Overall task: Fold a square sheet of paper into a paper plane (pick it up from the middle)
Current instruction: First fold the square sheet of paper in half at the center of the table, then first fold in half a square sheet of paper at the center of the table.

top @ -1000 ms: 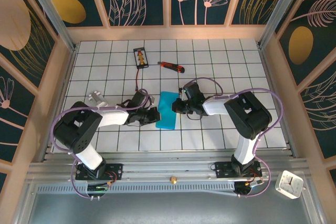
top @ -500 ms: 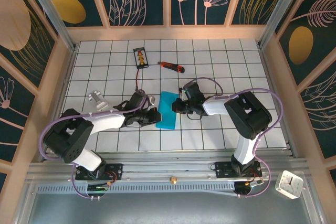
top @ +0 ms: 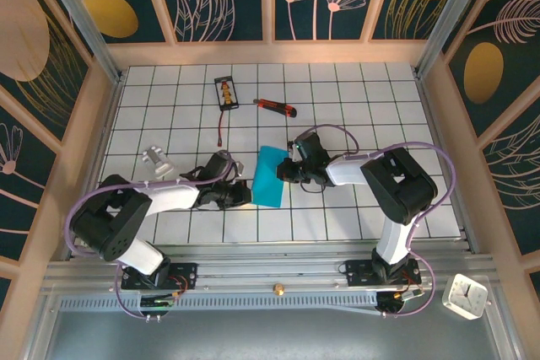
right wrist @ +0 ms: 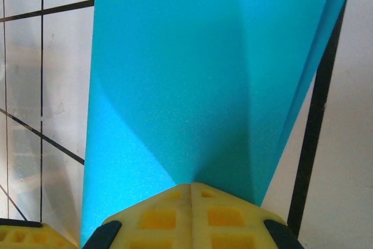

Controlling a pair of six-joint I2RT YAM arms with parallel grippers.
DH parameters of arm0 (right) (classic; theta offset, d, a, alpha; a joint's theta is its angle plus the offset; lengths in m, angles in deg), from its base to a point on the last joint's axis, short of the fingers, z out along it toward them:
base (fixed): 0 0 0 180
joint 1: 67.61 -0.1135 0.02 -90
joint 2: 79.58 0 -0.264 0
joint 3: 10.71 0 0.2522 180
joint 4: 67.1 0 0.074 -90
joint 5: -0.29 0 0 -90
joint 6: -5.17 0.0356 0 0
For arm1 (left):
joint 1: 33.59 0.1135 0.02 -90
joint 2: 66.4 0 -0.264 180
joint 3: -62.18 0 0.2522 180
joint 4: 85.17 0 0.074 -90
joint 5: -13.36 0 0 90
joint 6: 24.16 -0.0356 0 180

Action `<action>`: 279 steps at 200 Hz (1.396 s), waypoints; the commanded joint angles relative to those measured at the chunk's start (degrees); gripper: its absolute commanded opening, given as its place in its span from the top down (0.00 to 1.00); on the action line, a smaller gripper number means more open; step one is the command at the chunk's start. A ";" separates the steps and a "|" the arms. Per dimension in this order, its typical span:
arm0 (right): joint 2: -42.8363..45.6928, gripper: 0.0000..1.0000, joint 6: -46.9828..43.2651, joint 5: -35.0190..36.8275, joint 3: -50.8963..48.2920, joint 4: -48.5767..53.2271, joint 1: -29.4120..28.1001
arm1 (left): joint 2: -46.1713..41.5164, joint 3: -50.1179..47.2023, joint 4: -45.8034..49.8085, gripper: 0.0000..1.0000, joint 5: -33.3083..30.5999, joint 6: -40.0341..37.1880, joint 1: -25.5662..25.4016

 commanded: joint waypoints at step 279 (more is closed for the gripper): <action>5.26 0.98 -4.56 -1.07 4.05 9.92 1.10 | 10.28 0.94 -0.46 1.00 -3.18 -6.92 2.40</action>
